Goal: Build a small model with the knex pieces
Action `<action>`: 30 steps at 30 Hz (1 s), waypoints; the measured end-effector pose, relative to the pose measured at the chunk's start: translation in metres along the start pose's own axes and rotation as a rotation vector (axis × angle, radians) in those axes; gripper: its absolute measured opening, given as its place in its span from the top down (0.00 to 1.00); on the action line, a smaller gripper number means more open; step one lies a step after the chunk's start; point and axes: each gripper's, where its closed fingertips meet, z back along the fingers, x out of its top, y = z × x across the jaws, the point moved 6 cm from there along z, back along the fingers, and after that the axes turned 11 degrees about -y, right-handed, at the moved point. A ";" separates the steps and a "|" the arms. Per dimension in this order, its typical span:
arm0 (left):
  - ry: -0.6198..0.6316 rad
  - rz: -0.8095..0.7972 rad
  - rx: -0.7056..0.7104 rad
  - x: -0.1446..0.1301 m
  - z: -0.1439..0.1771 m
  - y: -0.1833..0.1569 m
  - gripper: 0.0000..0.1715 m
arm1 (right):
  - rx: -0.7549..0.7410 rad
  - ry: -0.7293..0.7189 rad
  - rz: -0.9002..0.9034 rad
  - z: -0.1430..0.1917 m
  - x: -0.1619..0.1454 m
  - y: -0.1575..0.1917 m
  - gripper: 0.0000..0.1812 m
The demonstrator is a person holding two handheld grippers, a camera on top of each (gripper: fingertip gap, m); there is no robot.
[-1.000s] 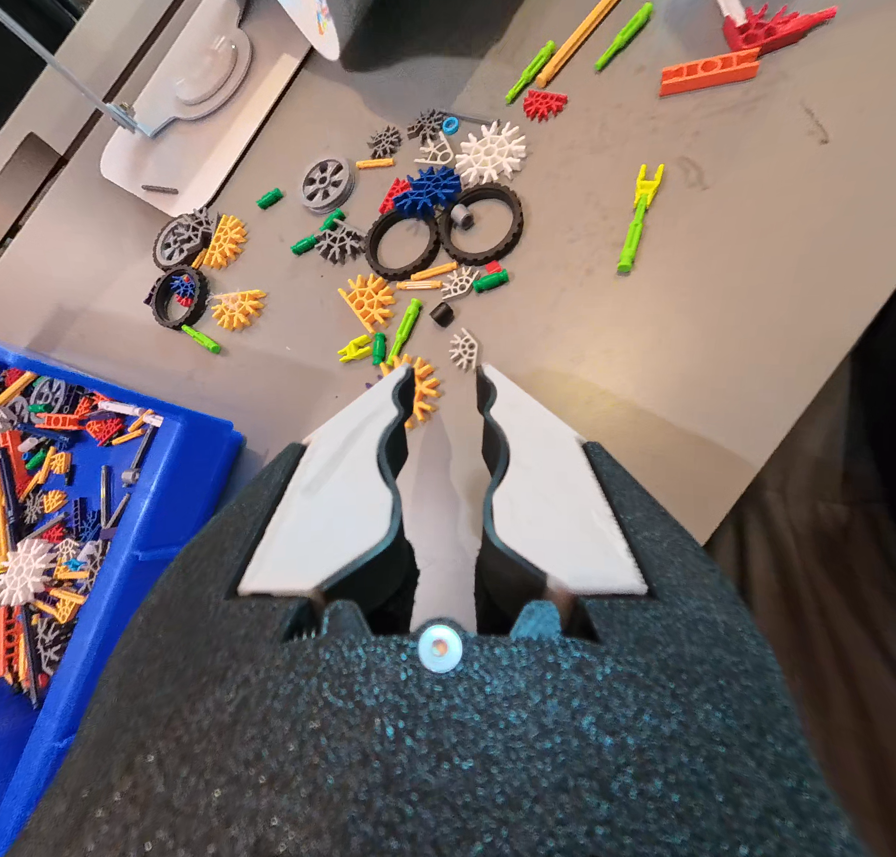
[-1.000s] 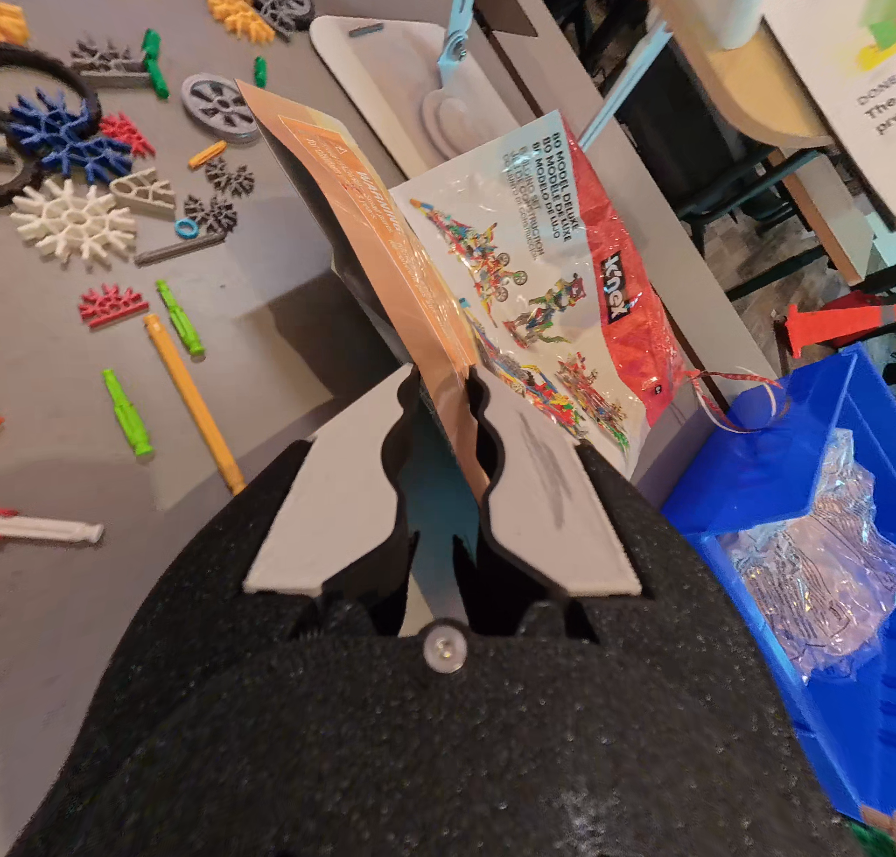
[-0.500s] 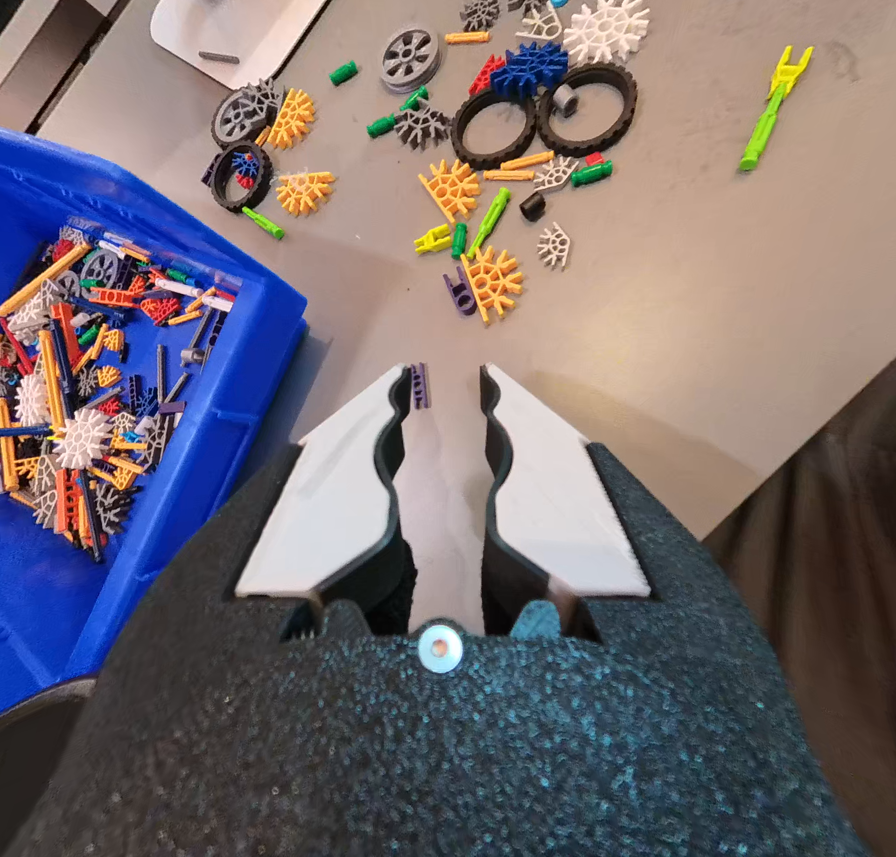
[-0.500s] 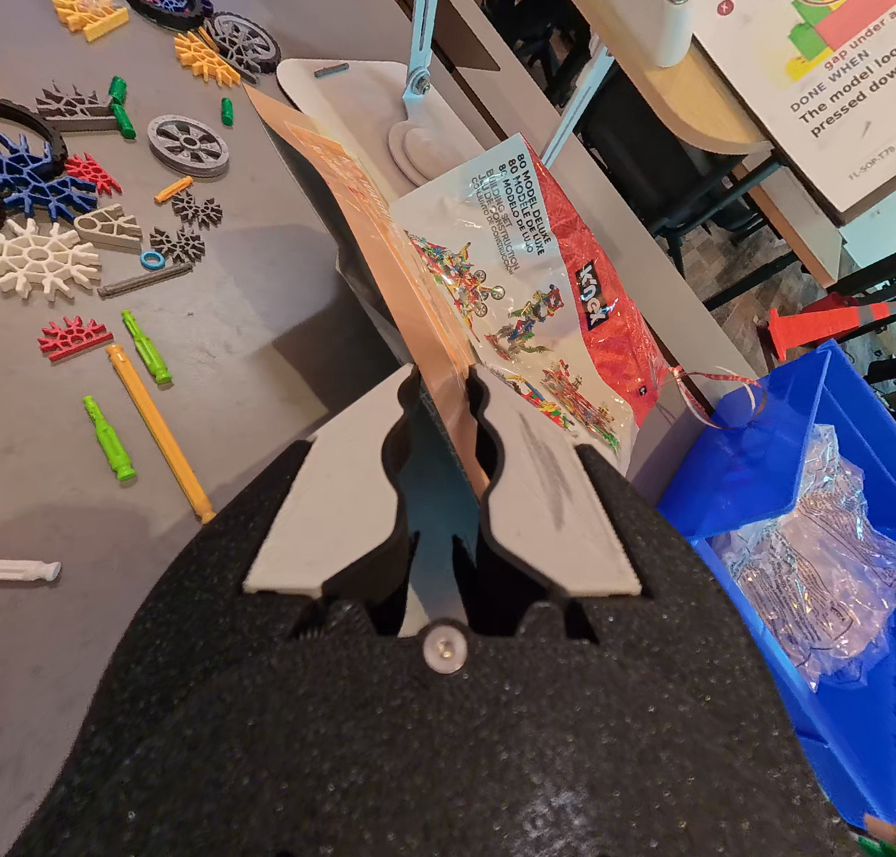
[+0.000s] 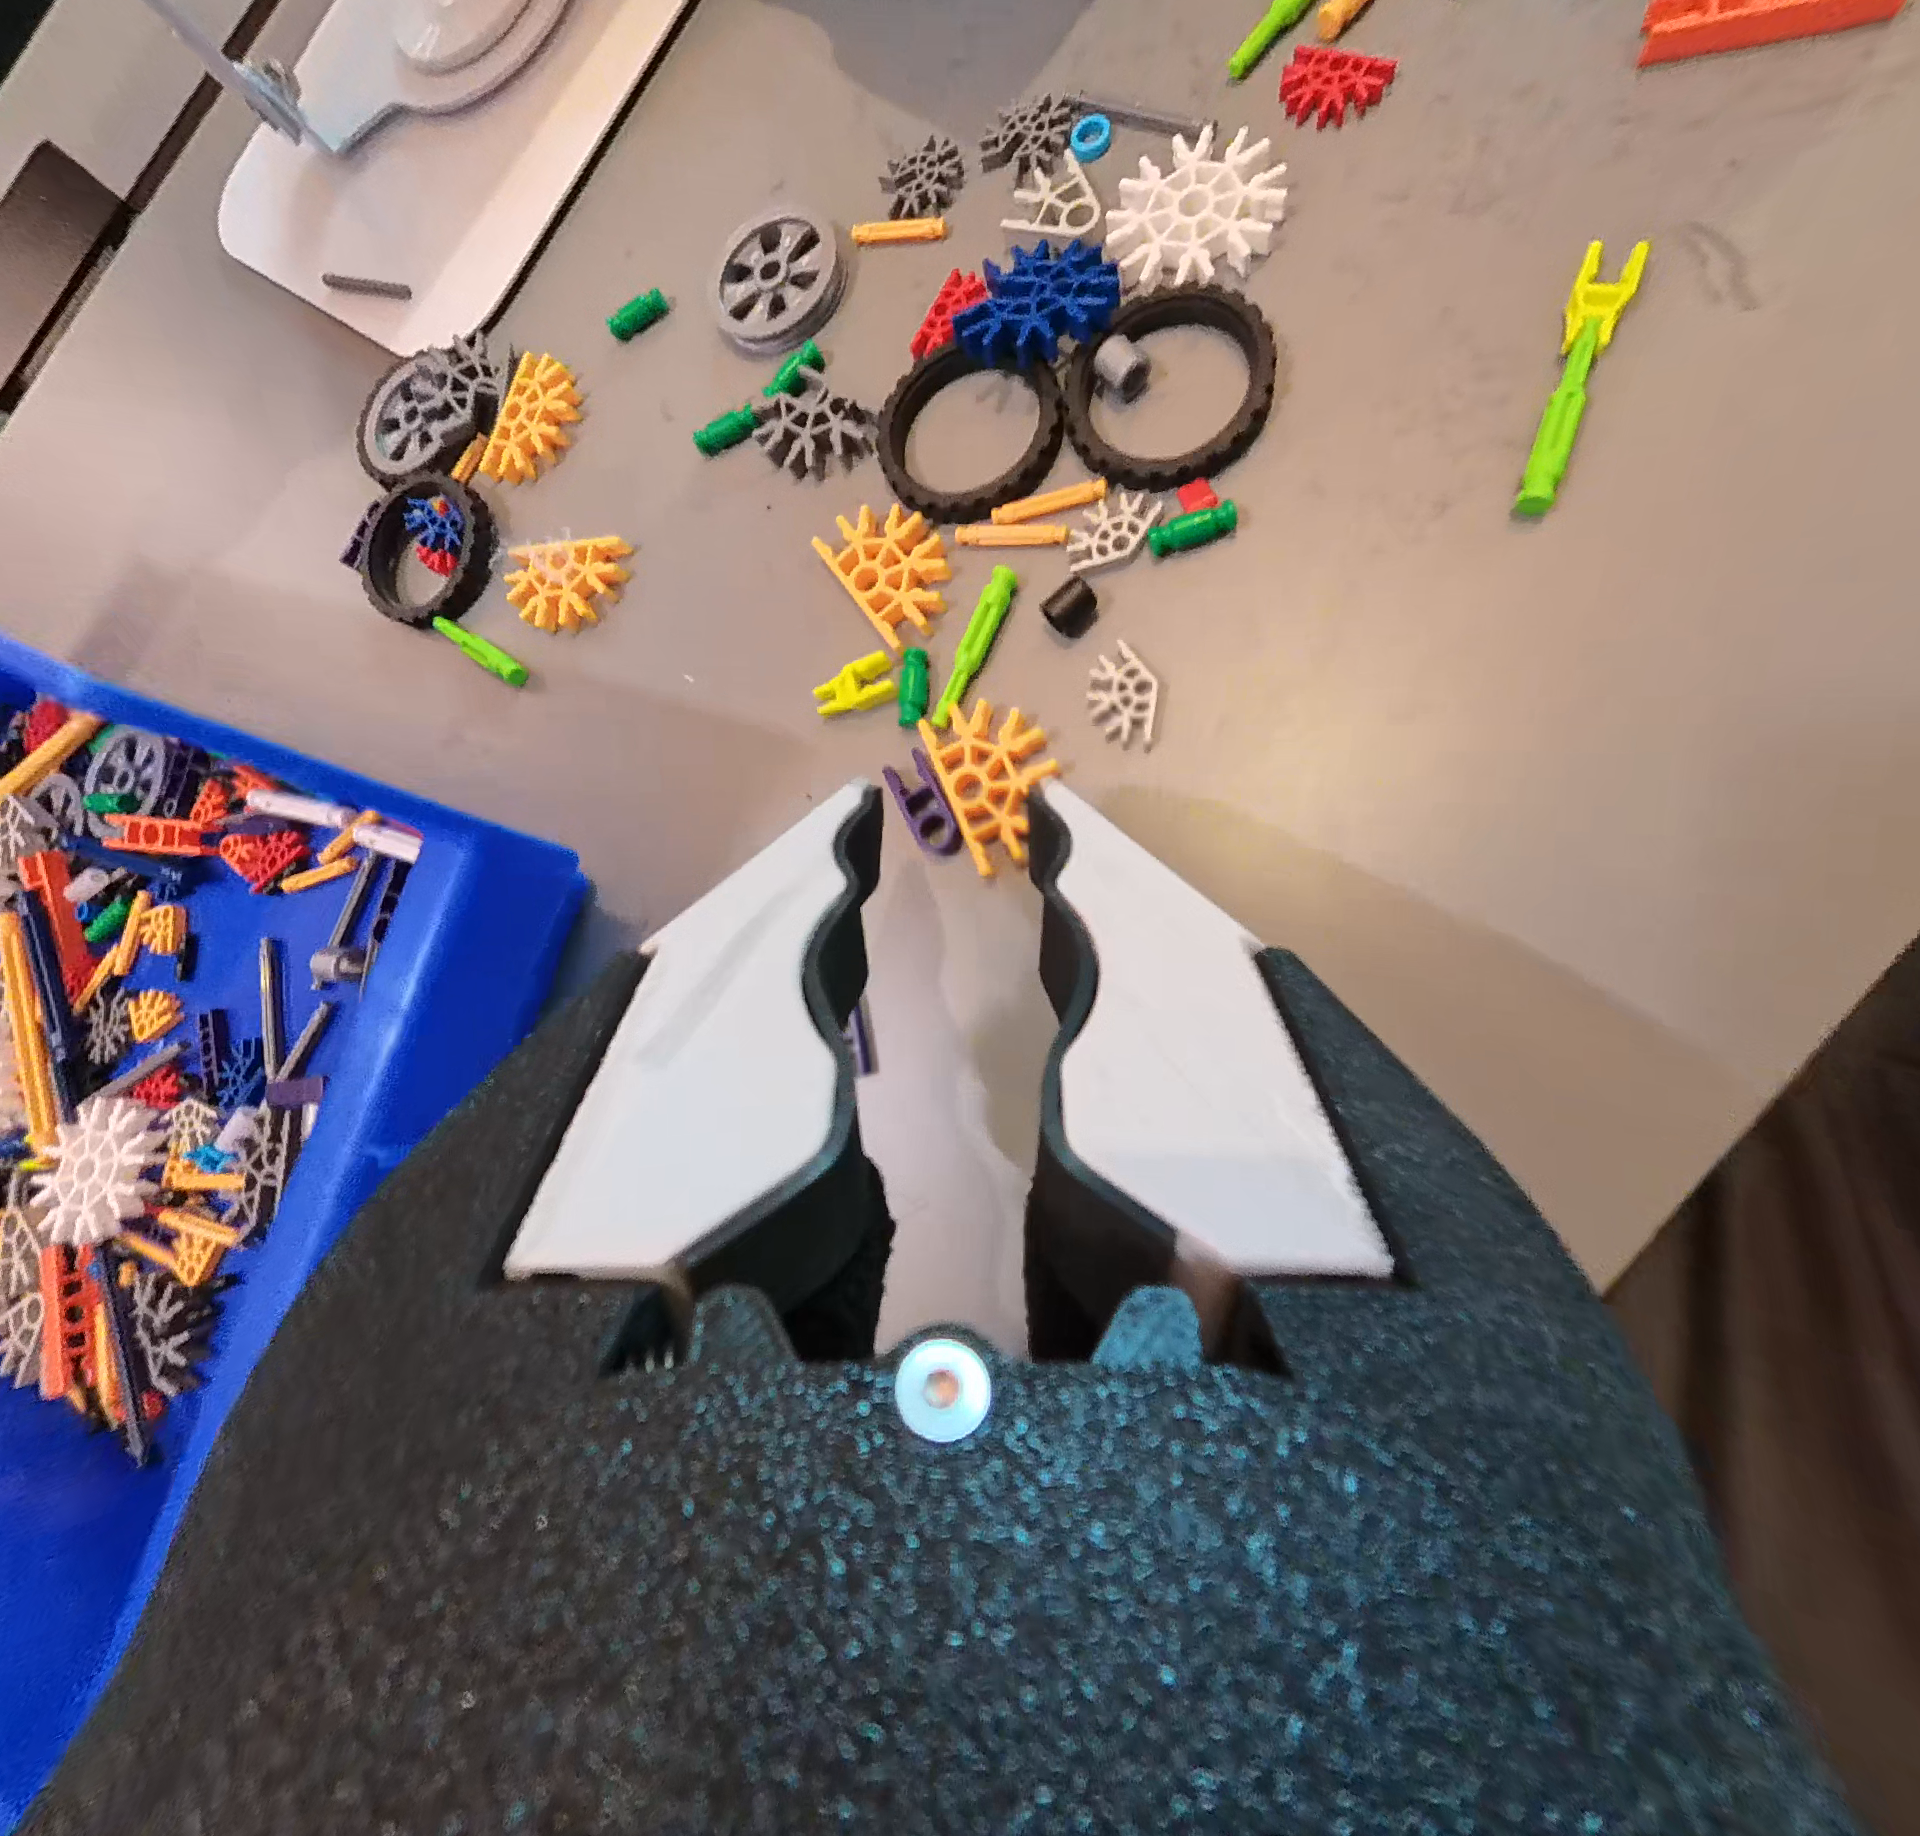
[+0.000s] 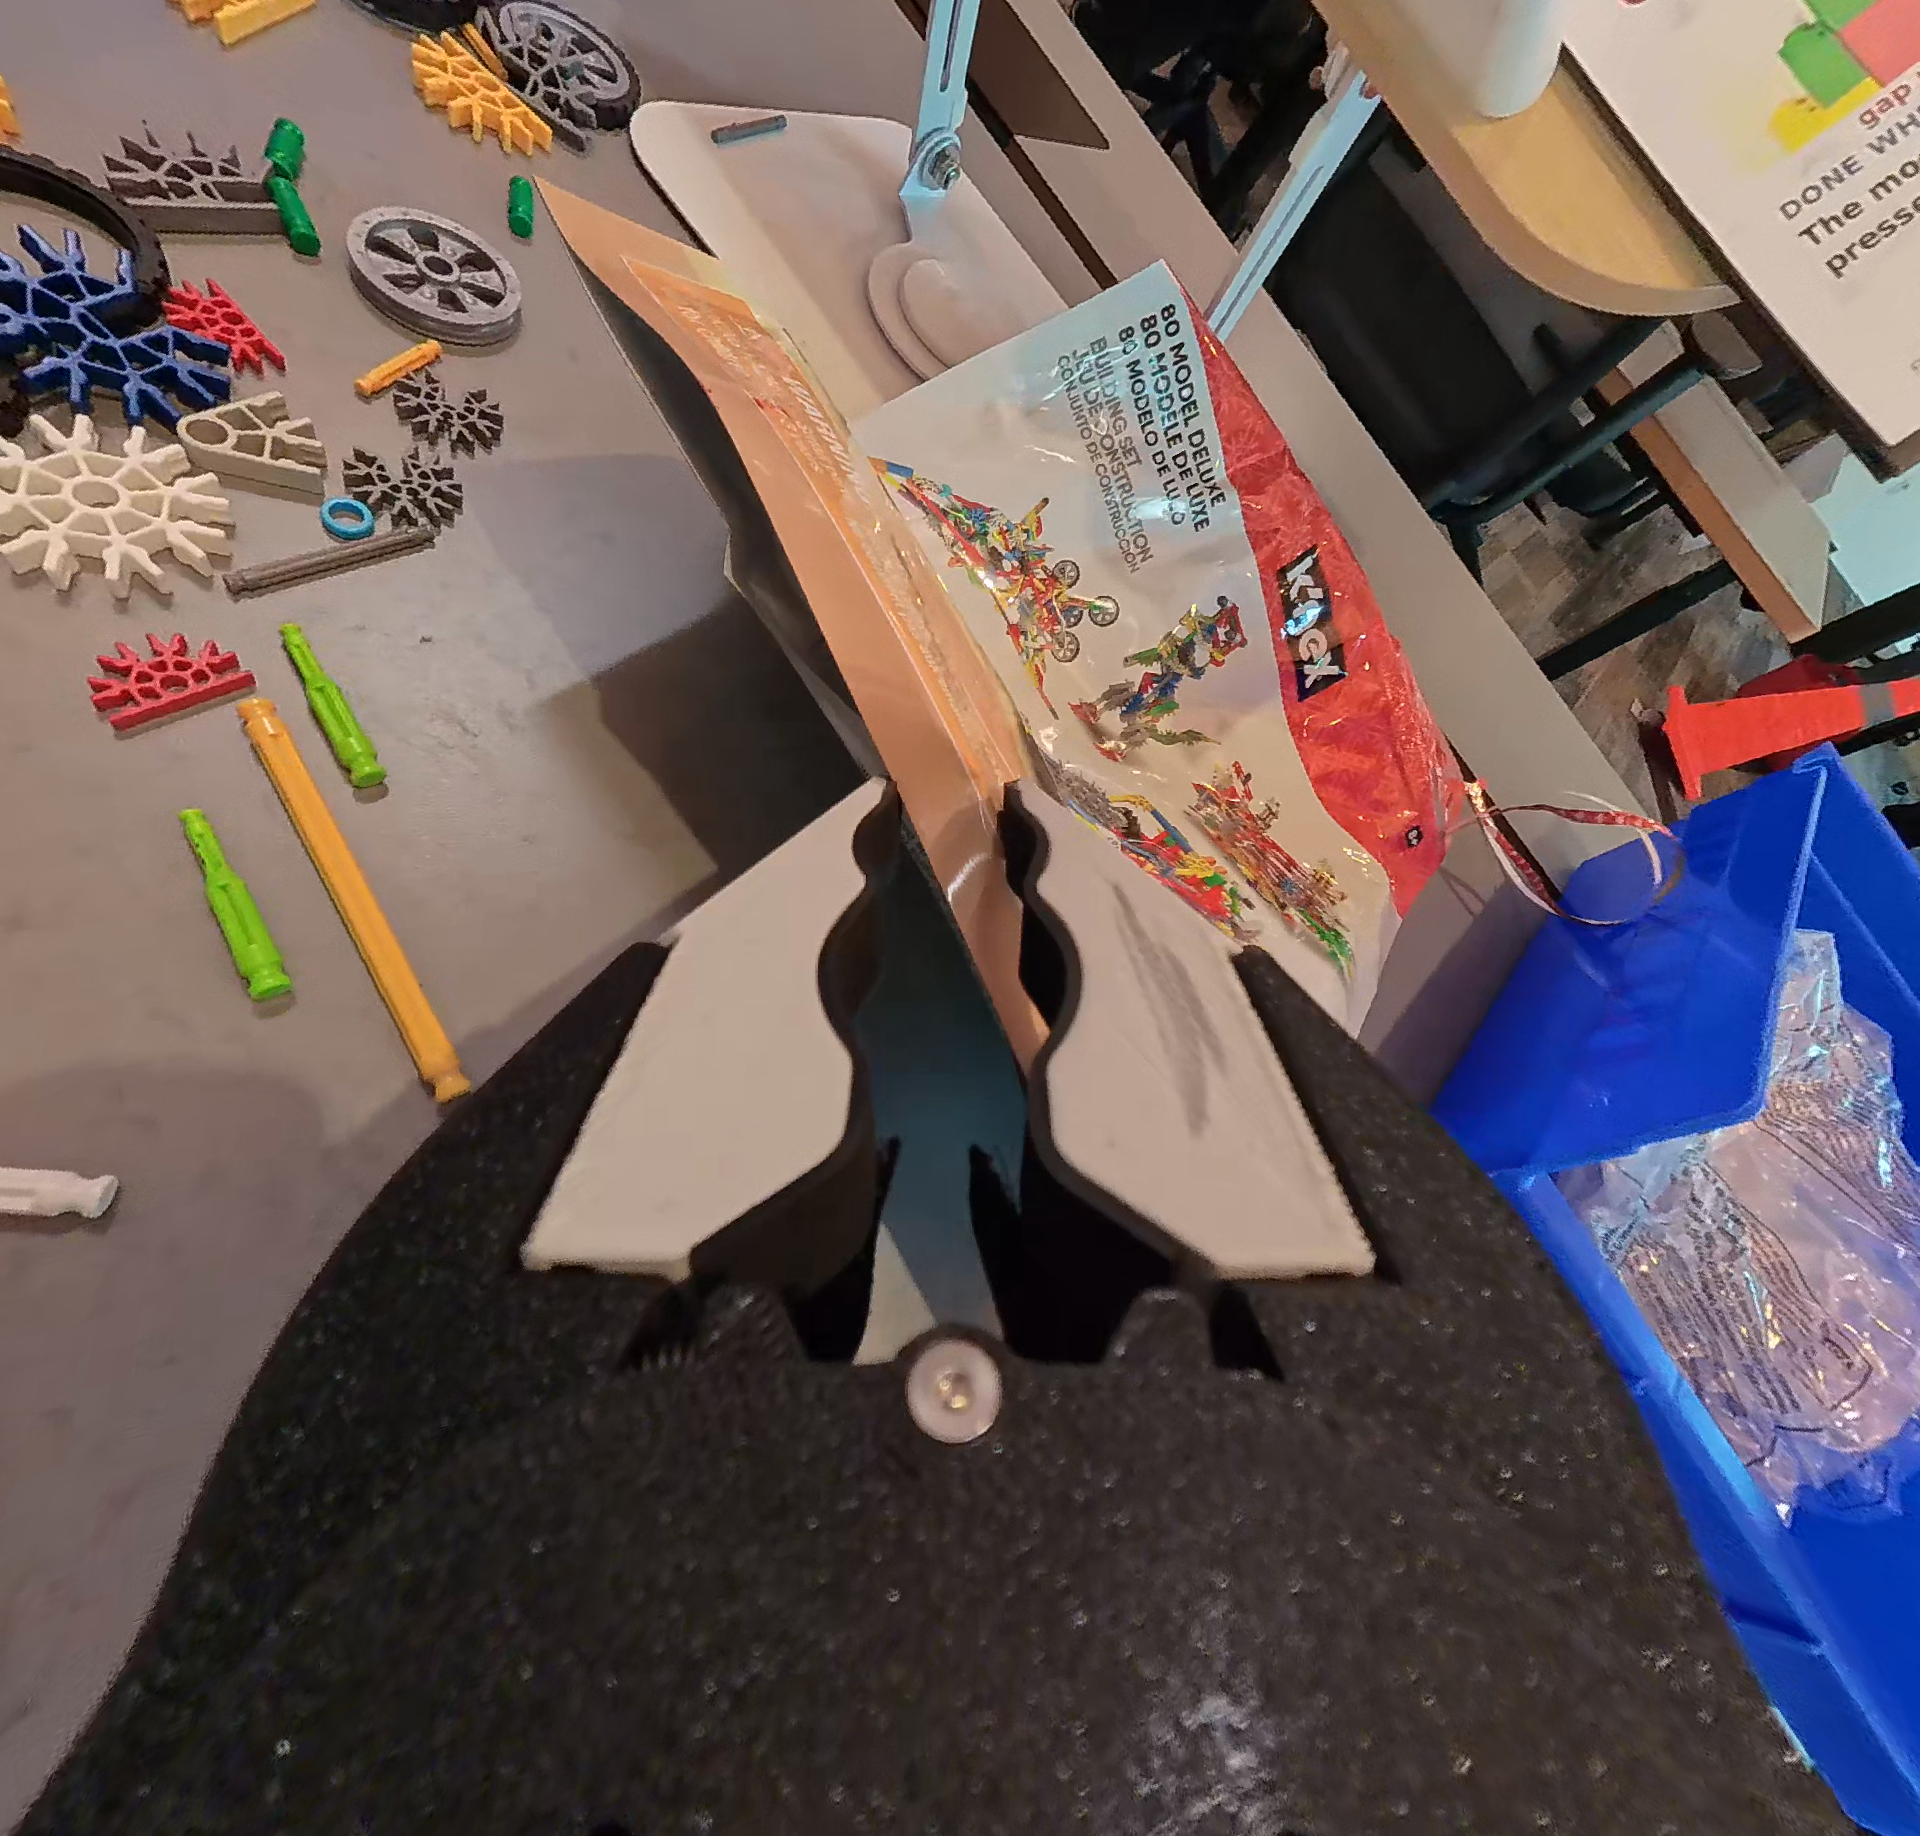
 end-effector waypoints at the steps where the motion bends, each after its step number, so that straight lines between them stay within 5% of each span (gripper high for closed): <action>1: 0.001 -0.005 0.004 0.002 -0.003 0.002 0.85 | 0.003 0.000 0.000 0.000 0.000 0.001 0.90; 7: 0.040 -0.097 0.067 0.015 -0.023 0.021 0.94 | 0.009 0.001 0.006 0.000 -0.002 0.002 0.90; 13: 0.191 -0.256 -0.001 0.011 -0.041 0.022 0.91 | 0.012 0.003 0.009 0.000 -0.003 0.002 0.90; 30: 0.178 -0.109 -0.159 0.002 -0.038 0.030 0.90 | 0.111 0.078 0.073 0.001 -0.011 0.018 0.90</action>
